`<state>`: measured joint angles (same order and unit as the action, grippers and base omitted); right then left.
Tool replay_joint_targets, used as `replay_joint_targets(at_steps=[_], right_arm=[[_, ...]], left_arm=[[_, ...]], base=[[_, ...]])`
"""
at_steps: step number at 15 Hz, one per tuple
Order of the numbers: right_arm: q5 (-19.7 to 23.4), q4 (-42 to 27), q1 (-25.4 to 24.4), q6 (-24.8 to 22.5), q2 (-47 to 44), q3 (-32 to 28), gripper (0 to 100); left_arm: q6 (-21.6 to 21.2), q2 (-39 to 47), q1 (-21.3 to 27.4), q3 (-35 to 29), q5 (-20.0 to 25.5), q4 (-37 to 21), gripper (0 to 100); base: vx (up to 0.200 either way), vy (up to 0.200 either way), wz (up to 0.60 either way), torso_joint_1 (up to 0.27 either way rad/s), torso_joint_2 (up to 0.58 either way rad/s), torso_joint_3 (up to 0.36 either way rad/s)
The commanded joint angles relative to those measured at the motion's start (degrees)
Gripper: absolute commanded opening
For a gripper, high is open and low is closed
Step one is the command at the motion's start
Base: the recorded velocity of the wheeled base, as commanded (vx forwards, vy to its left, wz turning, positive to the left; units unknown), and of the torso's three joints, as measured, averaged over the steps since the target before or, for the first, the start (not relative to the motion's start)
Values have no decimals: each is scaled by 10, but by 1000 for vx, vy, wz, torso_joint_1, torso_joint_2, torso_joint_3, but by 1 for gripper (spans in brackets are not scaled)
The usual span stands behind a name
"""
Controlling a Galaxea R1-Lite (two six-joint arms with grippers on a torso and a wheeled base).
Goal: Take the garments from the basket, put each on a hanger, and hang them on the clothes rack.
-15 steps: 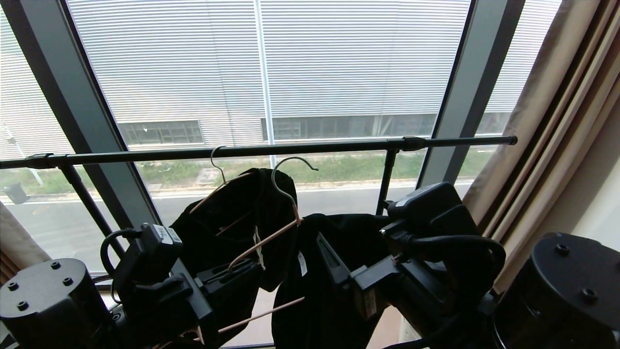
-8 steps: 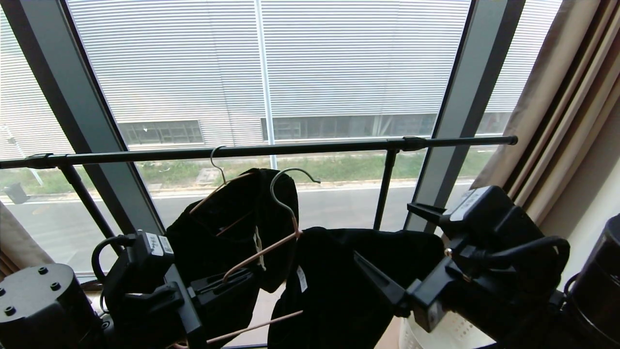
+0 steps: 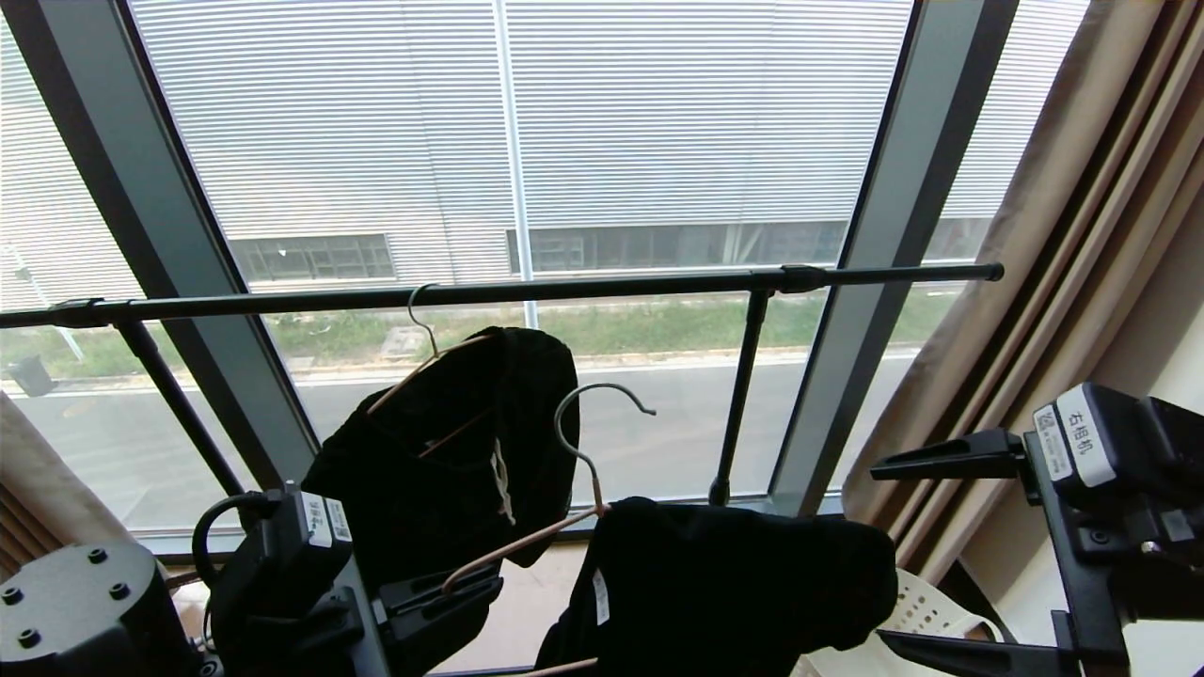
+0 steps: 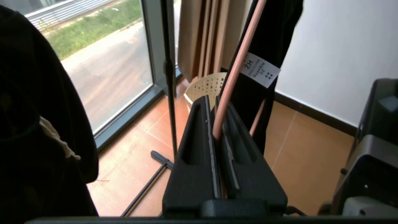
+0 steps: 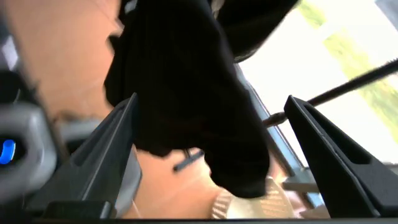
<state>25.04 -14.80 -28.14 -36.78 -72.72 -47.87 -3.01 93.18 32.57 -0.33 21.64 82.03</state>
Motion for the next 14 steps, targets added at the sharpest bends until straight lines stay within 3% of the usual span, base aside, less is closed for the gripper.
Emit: replay_joint_targets(at_steps=[1, 2, 5, 14], right_arm=[[62, -71, 51, -80, -65, -62, 100], [83, -84, 51, -116, -101, -77, 100], [137, -92, 24, -128, -154, -105, 100], [143, -91, -12, -126, -257, -166, 100]], left_arm=[[-1, 1, 9, 3, 0, 1, 0], [-1, 1, 13, 3, 0, 1, 0], [-1, 0, 14, 3, 0, 1, 0], [-1, -1, 21, 3, -2, 1, 0]], base=[[0, 0, 0, 0, 0, 0], [0, 0, 0, 0, 0, 0], [0, 0, 0, 0, 0, 0], [0, 0, 0, 0, 0, 0]])
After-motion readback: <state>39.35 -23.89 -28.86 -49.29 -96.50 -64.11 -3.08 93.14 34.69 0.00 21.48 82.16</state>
